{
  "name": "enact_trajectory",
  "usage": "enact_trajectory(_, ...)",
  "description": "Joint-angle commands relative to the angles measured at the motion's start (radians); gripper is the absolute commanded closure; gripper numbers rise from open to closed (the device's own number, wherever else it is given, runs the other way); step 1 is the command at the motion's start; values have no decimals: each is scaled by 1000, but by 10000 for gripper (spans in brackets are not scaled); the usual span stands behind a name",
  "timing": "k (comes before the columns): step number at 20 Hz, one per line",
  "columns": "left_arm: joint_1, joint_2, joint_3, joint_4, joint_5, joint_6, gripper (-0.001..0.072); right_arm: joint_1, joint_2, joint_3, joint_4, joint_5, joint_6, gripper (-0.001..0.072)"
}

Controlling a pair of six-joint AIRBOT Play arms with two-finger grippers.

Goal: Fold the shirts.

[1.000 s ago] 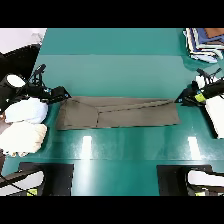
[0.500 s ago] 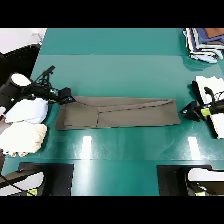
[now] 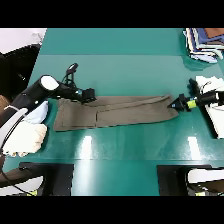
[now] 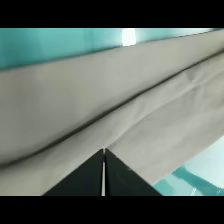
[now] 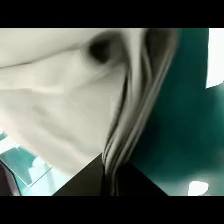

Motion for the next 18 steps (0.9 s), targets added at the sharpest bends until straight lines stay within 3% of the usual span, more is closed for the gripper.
enact_trajectory(1,-90,-114,108,-1,18,-13,680,57,110,114,19,50,54,698)
enact_trajectory(8,-233,-348,282,-2,-10,-13,680,291,283,386,20,13,209,698)
enact_trajectory(18,-227,-353,289,39,-22,-13,680,571,277,473,30,-106,231,698)
